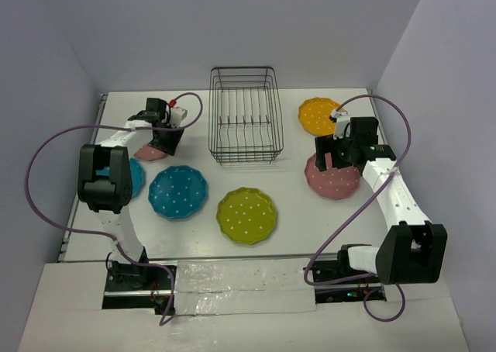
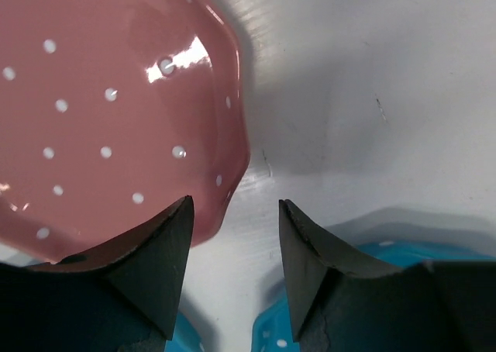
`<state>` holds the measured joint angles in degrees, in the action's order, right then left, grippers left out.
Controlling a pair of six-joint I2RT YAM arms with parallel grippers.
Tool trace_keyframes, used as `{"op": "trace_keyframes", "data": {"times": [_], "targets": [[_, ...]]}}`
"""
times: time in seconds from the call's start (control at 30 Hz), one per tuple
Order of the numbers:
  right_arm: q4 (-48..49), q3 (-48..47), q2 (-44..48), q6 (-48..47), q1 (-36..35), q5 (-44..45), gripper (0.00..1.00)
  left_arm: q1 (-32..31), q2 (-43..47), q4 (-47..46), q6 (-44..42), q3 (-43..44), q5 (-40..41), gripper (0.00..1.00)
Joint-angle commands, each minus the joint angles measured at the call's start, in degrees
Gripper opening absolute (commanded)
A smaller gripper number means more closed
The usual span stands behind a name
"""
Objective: Load the plates into the dish rack
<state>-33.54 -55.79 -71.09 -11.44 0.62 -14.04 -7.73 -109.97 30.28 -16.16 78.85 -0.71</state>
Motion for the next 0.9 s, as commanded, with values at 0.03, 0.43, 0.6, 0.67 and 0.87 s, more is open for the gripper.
{"op": "trace_keyframes", "data": {"times": [0.03,0.43,0.6,0.67,0.87], "targets": [[0.67,-0.46,-0.72,-0.16,-0.36,-0.19,1.0,-0.1,-3.84,0.21,-2.03,5.96,-3.33,0.5],[1.11,-0.28,-1.42,-0.51,-0.36,-0.2,1.0,-0.8,-8.94,-1.19,-1.33,8.95,-3.34,0.43],[1.2,-0.55,-1.86,-0.51,-0.36,-0.37,1.0,-0.8,-10.08,-1.37,-1.06,10.36,-3.16,0.42],[1.28,-0.46,-2.03,-0.42,-0.36,-0.46,1.0,-0.97,-10.52,-1.37,-1.15,10.8,-3.16,0.41],[1.37,-0.37,-2.39,-0.51,-0.36,-0.28,1.0,-1.68,-11.58,-1.81,-1.85,11.42,-1.49,0.36]]}}
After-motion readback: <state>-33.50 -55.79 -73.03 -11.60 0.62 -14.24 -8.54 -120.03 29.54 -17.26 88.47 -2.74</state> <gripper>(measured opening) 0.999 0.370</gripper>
